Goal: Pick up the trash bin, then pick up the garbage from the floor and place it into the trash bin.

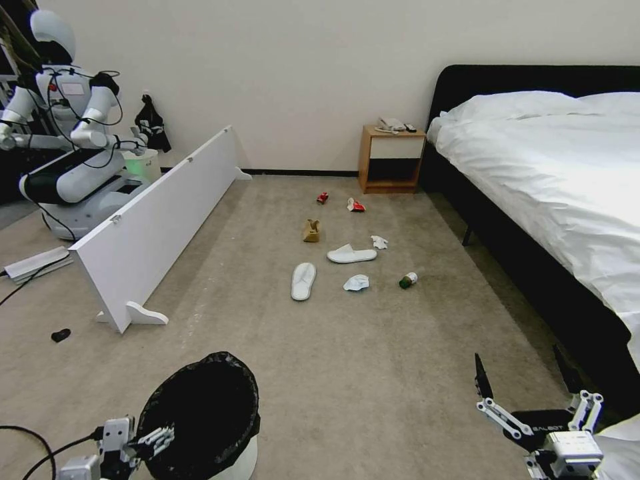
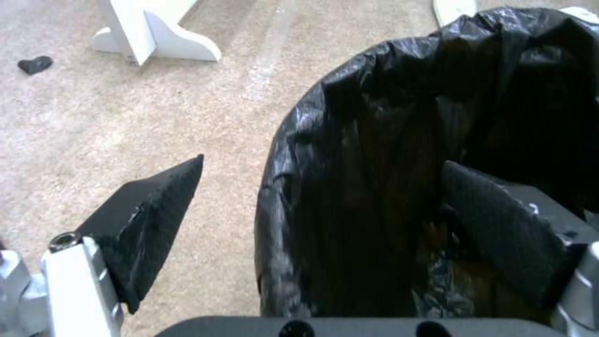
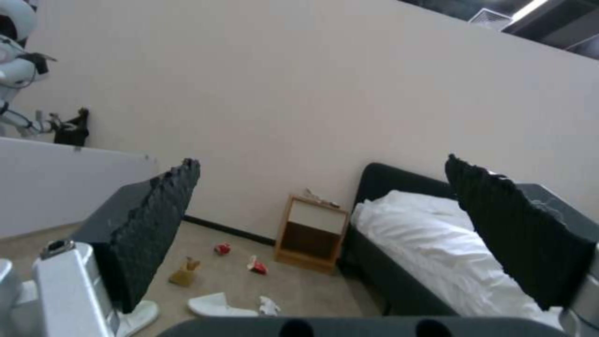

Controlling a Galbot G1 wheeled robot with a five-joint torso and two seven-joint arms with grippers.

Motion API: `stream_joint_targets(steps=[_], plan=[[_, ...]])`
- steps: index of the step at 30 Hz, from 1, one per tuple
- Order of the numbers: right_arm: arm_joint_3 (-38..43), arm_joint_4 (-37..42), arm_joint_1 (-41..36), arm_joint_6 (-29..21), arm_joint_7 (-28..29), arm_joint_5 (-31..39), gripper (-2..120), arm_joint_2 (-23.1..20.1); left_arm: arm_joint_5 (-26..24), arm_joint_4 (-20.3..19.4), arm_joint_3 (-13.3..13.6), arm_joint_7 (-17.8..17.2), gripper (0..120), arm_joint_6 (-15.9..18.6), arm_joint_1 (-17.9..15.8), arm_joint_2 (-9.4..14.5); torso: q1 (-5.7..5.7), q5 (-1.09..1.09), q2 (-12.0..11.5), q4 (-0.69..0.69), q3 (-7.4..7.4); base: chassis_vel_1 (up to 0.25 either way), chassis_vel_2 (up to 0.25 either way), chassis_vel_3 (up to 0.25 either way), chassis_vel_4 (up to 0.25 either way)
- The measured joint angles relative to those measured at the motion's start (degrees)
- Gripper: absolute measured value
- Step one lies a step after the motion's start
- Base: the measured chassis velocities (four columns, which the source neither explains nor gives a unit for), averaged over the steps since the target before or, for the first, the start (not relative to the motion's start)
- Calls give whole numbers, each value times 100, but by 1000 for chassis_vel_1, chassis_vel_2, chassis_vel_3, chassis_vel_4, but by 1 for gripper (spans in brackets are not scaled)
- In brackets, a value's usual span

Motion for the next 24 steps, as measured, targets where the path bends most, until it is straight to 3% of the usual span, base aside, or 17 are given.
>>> stream_joint_targets(steps=[7, 24], plan=[[-39, -2, -31, 43, -8, -67, 100, 70, -122, 312, 66, 8, 100, 118, -411, 61, 0, 0, 0, 1, 0, 0, 0, 0, 0], [-85, 19, -57, 40, -16, -116, 100, 109, -343, 921, 230, -1, 100, 303, -794, 51, 0, 6, 1, 1, -1, 0, 0, 0, 0]])
